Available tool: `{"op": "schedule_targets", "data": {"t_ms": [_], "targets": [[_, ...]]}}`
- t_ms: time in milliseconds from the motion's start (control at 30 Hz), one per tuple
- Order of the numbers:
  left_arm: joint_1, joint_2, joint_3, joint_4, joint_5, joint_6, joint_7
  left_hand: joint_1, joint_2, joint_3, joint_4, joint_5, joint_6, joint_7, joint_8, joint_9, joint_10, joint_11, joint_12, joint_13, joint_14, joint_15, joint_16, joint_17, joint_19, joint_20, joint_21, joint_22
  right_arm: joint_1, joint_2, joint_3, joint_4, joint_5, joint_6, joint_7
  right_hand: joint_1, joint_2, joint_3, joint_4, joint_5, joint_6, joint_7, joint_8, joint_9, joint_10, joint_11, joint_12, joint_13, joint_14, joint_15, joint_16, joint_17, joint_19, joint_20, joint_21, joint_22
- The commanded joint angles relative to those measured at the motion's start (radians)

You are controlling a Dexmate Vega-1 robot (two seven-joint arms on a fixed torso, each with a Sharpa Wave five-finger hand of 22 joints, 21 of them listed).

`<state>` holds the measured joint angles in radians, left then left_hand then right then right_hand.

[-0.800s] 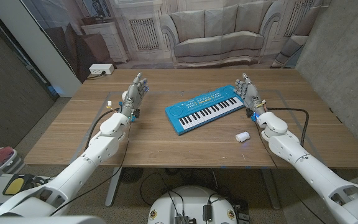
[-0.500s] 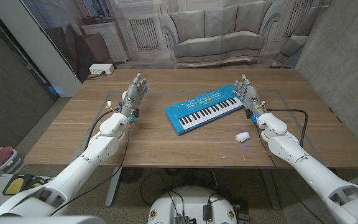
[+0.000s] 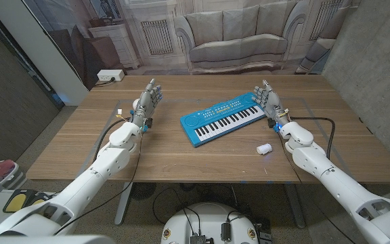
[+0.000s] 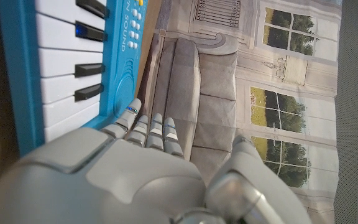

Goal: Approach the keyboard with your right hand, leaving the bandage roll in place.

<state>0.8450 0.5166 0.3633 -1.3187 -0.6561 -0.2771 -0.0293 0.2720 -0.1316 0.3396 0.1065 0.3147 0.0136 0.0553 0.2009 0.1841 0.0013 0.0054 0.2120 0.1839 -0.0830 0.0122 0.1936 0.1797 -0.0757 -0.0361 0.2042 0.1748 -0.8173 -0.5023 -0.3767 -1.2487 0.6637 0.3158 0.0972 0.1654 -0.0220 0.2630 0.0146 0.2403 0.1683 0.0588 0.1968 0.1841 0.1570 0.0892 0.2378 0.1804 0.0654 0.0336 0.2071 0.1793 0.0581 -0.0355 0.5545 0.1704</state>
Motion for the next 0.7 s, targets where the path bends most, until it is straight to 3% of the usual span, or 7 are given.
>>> {"op": "schedule_targets", "data": {"t_ms": [33, 300, 700], "targets": [[-0.046, -0.021, 0.022, 0.048, 0.004, 0.006, -0.024, 0.005, 0.003, 0.002, -0.003, 0.007, 0.007, 0.003, 0.01, 0.003, 0.01, 0.002, 0.006, 0.005, 0.01, 0.003, 0.003, 0.001, 0.005, -0.008, 0.003, 0.005, -0.016, -0.015, 0.02, -0.024, 0.011, 0.029, 0.016, 0.009, -0.003, 0.003, -0.008, 0.004, 0.007, -0.002, 0.007, 0.003, 0.015, 0.0, 0.003, 0.002, 0.007, 0.001, -0.001, 0.001, 0.008, -0.032, -0.002, 0.002], [-0.037, -0.017, 0.023, 0.036, 0.007, 0.008, -0.021, 0.007, 0.006, 0.001, -0.003, 0.007, 0.012, 0.004, 0.01, 0.003, 0.014, -0.001, 0.006, 0.005, 0.013, 0.003, 0.003, 0.002, 0.007, -0.007, 0.003, 0.005, -0.033, -0.032, 0.03, -0.049, 0.005, 0.044, 0.011, 0.015, -0.003, 0.002, -0.014, 0.002, 0.02, -0.009, 0.009, 0.002, 0.036, -0.015, 0.007, 0.002, 0.024, -0.013, 0.0, 0.0, 0.027, -0.043, -0.006, 0.002], [-0.002, 0.019, 0.017, -0.034, 0.001, 0.046, -0.008, 0.011, 0.011, -0.003, -0.004, 0.008, 0.031, 0.004, 0.014, 0.003, 0.044, 0.003, 0.015, 0.005, 0.04, 0.004, 0.009, 0.002, 0.019, -0.002, 0.006, 0.005, -0.041, -0.031, 0.029, -0.045, 0.0, 0.084, 0.035, 0.019, -0.002, 0.001, -0.017, 0.001, 0.02, -0.012, 0.006, 0.002, 0.034, -0.005, 0.003, 0.002, 0.02, -0.007, -0.006, 0.0, 0.025, -0.038, -0.015, 0.002]]}}
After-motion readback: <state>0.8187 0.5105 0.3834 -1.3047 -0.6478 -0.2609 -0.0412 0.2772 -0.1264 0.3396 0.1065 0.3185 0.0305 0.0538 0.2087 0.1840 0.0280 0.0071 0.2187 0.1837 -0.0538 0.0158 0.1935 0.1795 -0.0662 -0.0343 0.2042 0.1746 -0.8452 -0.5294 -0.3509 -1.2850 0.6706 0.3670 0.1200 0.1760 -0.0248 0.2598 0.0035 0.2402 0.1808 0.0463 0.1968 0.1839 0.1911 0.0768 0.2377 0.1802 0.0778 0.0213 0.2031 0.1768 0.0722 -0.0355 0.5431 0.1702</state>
